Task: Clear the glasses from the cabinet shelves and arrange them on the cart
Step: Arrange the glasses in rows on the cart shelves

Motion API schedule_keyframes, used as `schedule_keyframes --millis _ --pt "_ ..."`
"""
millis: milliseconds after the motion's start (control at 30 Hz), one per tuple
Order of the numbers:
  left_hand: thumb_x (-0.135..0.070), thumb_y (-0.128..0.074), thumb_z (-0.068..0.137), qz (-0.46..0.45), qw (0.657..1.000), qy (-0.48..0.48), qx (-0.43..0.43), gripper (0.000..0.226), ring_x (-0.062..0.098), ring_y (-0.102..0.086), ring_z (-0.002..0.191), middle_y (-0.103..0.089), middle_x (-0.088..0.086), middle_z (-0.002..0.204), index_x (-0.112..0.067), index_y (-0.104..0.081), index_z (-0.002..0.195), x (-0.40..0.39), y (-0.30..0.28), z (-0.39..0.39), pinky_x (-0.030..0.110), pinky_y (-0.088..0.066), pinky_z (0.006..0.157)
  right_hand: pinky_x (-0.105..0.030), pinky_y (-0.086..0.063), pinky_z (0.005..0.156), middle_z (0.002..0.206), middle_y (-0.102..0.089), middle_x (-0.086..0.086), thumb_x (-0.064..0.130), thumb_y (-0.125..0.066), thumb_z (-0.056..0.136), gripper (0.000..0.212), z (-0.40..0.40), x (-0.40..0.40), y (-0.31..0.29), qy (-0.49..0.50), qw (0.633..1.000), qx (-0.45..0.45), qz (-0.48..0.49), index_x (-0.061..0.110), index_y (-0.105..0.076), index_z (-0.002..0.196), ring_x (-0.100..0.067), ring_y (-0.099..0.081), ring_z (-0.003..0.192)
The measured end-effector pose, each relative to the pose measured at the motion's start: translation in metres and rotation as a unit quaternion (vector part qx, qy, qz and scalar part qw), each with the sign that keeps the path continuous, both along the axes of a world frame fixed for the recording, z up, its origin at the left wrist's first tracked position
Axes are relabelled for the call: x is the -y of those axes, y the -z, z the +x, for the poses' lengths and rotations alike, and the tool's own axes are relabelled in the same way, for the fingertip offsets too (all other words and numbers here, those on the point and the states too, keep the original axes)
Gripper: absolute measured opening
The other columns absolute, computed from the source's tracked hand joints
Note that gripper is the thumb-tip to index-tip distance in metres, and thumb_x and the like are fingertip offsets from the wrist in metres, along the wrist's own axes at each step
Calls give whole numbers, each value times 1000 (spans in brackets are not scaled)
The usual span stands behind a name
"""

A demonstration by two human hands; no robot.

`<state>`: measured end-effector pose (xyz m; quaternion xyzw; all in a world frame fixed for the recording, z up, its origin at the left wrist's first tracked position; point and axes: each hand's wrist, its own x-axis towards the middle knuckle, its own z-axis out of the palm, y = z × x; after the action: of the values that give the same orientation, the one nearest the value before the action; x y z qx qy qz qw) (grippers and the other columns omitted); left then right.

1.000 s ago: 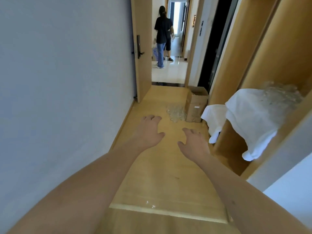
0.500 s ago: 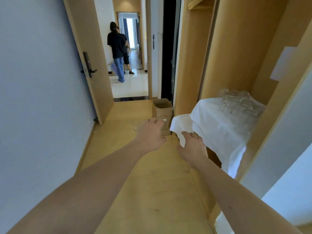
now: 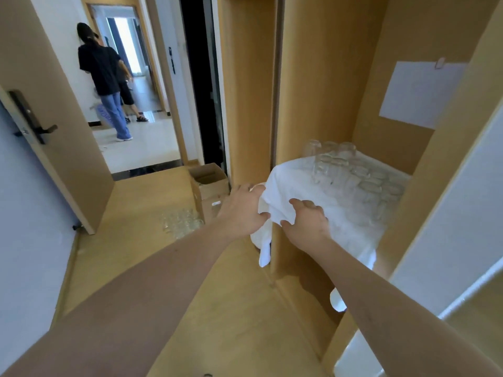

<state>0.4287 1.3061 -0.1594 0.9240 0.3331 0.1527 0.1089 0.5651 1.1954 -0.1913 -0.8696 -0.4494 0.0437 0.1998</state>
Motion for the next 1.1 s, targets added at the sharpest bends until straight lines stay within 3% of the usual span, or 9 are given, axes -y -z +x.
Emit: schedule_keyframes --millis 133,300,633,900,1100 --pt "-43 -66 92 6 998 59 11 69 28 -38 136 -45 7 148 -22 -39 151 -49 -4 43 38 -37 107 -40 -39 101 144 -48 -4 41 -56 96 60 29 -31 0 72 997 2 13 24 -38 150 -30 -43 130" --pt "-43 -66 92 0 990 144 3 69 28 -32 141 -37 6 154 -22 -37 152 -99 -13 92 41 -37 111 -41 -41 102 146 -48 -5 40 -58 96 61 54 -62 -6 155 988 -2 9 24 -38 151 -30 -43 132" --pt "-44 -67 91 -2 958 287 12 66 27 -34 139 -44 4 149 -22 -42 148 -158 -17 173 40 -39 105 -44 -42 102 144 -49 -7 38 -58 96 60 86 -99 -30 290 957 3 20 22 -38 151 -33 -43 131" --pt "-41 -69 90 -13 943 333 22 63 30 -40 137 -47 5 146 -21 -46 145 -188 -17 242 44 -44 104 -46 -44 103 142 -50 -10 39 -60 95 60 152 -120 -51 330 944 26 19 21 -42 149 -37 -44 130" --pt "-33 -76 85 -9 946 319 62 58 36 -49 125 -57 11 136 -19 -56 138 -225 -16 312 37 -39 99 -42 -44 95 138 -54 -8 42 -59 93 56 233 -147 -54 324 944 53 21 22 -47 144 -33 -47 128"
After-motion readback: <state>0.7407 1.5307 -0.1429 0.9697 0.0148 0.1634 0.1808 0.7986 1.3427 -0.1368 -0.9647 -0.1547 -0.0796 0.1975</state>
